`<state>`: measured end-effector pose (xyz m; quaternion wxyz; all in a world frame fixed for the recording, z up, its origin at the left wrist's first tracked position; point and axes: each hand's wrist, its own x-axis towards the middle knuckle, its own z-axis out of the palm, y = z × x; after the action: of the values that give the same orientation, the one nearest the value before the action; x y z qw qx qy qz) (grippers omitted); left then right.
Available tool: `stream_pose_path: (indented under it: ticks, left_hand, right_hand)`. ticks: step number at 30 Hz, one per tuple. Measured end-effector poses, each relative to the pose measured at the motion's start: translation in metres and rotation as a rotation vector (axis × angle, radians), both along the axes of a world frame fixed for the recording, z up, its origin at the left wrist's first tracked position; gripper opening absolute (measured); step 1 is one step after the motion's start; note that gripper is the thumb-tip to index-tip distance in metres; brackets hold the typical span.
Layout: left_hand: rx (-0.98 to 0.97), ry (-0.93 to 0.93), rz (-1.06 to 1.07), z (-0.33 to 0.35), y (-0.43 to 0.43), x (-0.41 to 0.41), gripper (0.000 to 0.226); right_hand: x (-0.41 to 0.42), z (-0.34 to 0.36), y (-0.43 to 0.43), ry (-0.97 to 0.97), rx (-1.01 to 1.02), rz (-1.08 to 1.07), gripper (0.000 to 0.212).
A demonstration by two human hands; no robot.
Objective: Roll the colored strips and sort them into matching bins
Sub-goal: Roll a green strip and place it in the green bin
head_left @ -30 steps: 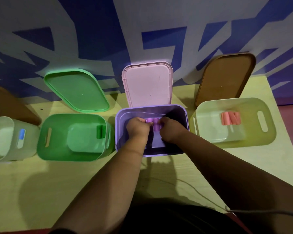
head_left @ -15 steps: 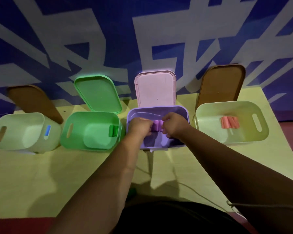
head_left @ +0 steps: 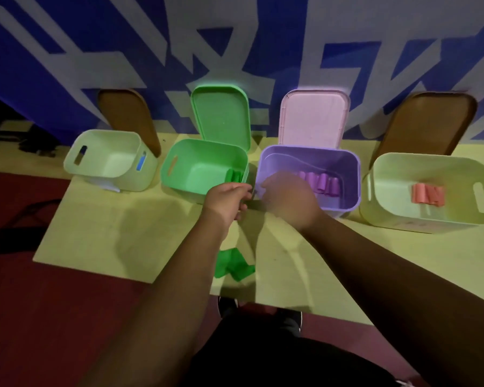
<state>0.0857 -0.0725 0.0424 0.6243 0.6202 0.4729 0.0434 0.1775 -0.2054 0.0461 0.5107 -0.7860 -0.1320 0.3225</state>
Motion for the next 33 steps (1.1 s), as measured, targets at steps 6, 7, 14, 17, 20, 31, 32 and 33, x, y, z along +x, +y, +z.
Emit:
stream_pose_path:
  ticks: [6, 7, 14, 17, 20, 31, 32, 33]
  left_hand:
    - [0.104, 0.086, 0.071, -0.039, 0.016, -0.070, 0.019]
    - [0.131, 0.128, 0.069, -0.050, 0.019, -0.080, 0.018]
    - [0.363, 0.533, -0.157, -0.125, 0.023, -0.131, 0.053]
    - [0.413, 0.561, -0.248, -0.143, 0.024, -0.143, 0.061]
    - [0.377, 0.537, -0.239, -0.155, 0.028, -0.150, 0.042]
    - [0.247, 0.101, -0.076, -0.082, 0.045, -0.116, 0.017]
    - [0.233, 0.063, -0.068, -0.068, 0.048, -0.109, 0.016]
    - [0.223, 0.022, -0.064, -0.053, 0.050, -0.103, 0.013]
  right_hand:
    - [-0.051, -0.038, 0.018, 0.049, -0.081, 0.150, 0.017]
    - [-0.058, -0.045, 0.020, 0.081, -0.106, 0.173, 0.017]
    - [-0.090, -0.104, 0.028, 0.041, -0.439, 0.444, 0.025]
    - [-0.099, -0.118, 0.030, 0.020, -0.544, 0.536, 0.040]
    - [-0.105, -0.123, 0.031, -0.011, -0.582, 0.589, 0.044]
    - [-0.091, -0.087, 0.040, 0.006, -0.416, 0.526, 0.040]
    - [-0.088, -0.077, 0.043, 0.008, -0.373, 0.492, 0.042]
    - [-0.085, -0.066, 0.045, 0.010, -0.316, 0.453, 0.043]
